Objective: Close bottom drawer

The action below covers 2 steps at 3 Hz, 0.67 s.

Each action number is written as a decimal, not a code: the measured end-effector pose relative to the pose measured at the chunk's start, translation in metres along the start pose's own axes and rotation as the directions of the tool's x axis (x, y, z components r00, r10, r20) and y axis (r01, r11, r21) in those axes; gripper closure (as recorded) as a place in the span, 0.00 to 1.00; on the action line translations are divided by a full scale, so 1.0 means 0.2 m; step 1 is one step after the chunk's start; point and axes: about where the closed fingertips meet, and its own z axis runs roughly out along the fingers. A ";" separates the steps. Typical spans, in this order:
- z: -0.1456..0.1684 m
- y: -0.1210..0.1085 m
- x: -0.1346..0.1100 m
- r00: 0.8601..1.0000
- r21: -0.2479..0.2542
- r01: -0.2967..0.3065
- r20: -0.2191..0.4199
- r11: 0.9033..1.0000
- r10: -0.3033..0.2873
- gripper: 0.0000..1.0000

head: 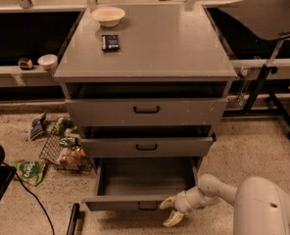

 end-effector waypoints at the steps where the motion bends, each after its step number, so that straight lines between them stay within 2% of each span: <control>1: 0.00 0.00 0.00 1.000 0.000 0.000 0.000 1.000 0.000 0.00; 2: 0.01 -0.02 0.00 1.000 -0.009 -0.003 -0.004 1.000 0.003 0.00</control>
Offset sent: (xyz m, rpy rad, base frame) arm 0.0131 -0.0026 -0.0012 -0.0138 0.0100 0.0080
